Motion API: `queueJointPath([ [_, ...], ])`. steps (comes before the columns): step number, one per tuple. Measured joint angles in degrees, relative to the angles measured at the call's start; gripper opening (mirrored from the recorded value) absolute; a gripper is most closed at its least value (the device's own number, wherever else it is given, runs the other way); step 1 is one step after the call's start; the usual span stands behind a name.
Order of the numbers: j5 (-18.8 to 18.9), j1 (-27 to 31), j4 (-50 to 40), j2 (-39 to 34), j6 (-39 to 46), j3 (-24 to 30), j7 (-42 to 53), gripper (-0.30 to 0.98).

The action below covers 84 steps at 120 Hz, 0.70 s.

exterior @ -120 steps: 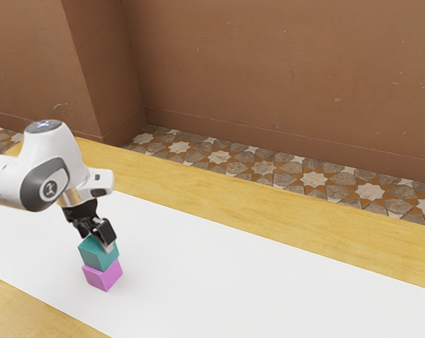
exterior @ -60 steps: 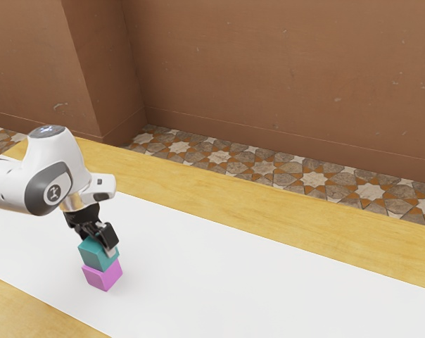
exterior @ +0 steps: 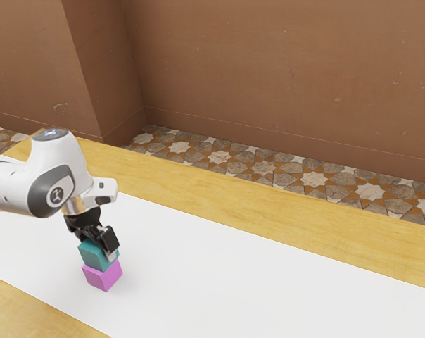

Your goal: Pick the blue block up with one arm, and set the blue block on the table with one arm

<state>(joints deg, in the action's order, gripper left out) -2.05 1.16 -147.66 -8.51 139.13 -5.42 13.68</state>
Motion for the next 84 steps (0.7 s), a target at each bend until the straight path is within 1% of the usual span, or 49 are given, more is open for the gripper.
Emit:
queueJointPath([
  [48, 0.16, -0.01, 0.19, -0.49, 0.29, -0.03, -0.37, 0.68],
  [52, 0.15, -0.01, 0.18, -0.47, 0.3, -0.03, -0.4, 0.66],
  [73, 0.12, -0.01, 0.16, -0.44, 0.34, -0.03, -0.62, 0.45],
  [84, 0.25, -0.01, 0.16, -0.49, 0.36, -0.02, -0.88, 0.42],
])
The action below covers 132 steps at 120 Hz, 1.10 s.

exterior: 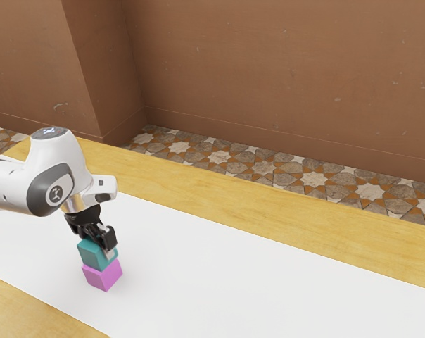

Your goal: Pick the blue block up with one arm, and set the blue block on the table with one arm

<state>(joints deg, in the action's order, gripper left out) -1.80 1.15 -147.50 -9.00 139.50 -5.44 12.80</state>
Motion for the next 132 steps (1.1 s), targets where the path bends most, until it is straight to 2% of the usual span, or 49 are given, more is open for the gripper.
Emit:
queueJointPath([
  [23, 0.34, 0.0, 0.15, -1.02, -0.16, 0.0, -0.65, 0.36],
  [34, 0.54, 0.12, 3.05, -0.29, -0.27, 1.19, -1.02, 0.35],
  [57, 0.57, -0.29, 19.42, 14.23, -0.98, 6.99, -1.74, 0.34],
  [71, 0.47, -0.23, 26.39, 21.65, -1.6, 8.39, -2.08, 0.34],
  [128, -1.52, -0.11, 28.73, 27.15, -1.58, 8.98, -2.96, 0.34],
  [132, -1.64, -0.1, 28.73, 27.27, -1.54, 8.97, -2.95, 0.37],
])
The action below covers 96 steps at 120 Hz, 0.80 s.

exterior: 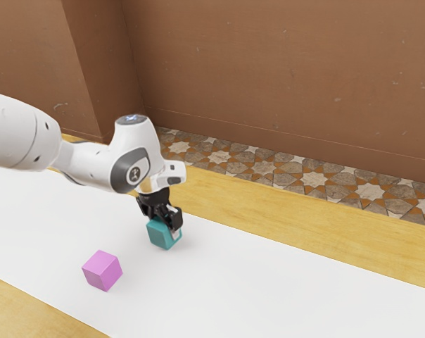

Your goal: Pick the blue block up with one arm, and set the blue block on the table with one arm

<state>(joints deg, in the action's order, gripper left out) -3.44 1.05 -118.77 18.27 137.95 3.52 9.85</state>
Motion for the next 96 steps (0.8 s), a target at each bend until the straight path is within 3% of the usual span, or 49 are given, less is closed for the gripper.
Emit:
queueJointPath([
  [35, -0.93, 0.01, 0.69, 0.1, -0.11, -0.01, 0.9, 0.6],
  [68, -0.83, -0.06, 0.71, -6.19, -2.31, -1.06, 1.64, 0.66],
  [81, -0.69, -0.03, 1.36, -12.1, -7.18, -1.09, 1.27, 0.67],
  [96, -0.47, -0.18, 4.52, -13.64, -12.37, -0.96, 0.29, 0.68],
])
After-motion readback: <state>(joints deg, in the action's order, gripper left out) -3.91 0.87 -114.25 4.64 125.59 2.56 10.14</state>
